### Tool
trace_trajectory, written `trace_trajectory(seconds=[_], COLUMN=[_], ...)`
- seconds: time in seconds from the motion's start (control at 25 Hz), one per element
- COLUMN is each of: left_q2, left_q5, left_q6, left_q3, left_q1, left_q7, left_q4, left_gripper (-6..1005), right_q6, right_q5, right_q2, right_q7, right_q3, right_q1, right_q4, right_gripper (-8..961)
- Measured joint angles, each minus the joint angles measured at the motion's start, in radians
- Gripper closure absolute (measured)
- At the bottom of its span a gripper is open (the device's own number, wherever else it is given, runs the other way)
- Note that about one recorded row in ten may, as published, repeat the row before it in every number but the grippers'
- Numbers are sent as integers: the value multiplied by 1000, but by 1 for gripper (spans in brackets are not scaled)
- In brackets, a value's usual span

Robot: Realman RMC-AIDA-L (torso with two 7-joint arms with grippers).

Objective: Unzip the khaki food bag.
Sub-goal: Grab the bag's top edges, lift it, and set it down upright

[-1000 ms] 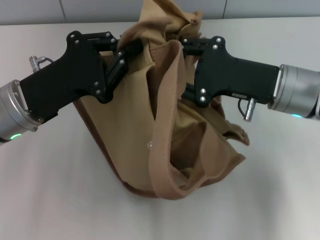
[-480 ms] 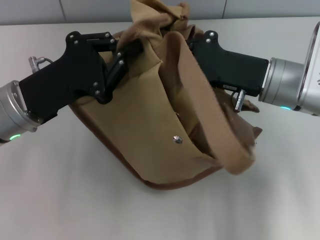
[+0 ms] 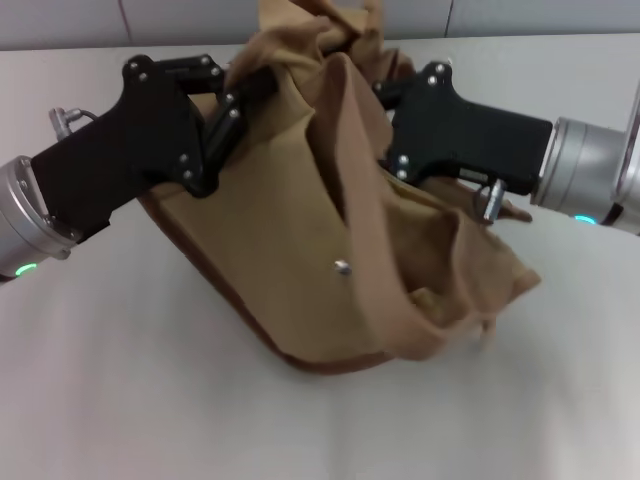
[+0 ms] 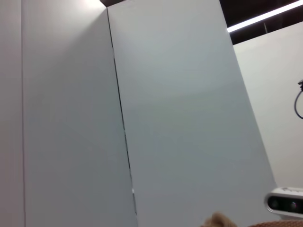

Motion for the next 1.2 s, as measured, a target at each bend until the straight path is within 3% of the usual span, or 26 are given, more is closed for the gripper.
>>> trace_trajectory(seconds=[0.28,0.6,0.8,1.08,1.2], left_q2=[-1,-1,-1,-1,-1], left_q5=[-51,-91,-96,-107,-107], left_q6=[-12,-33,-37,-38,-38], left_q3=[0,-1,-1,-1,4], left_q1=[5,-1,-1,0,0], left_q7=[0,9,10,10,11], left_q4=[-20,-48,-49,-50,-51], left_gripper=[909,907,906,904,903], right_q6=[-97,-360,-439,-481,-510], right_q5=[-82,-209,-299,-367,-334], right_q2=[-3,-5,-5,-5,-5], right_q7=[1,-29,-23,16,78], right_q3=[22,242,340,396,470], right_q1=[-92,-200,-244,-272,-261], right_q4=[-35,-44,-38,-16,33], right_gripper=[950,944,940,935,933])
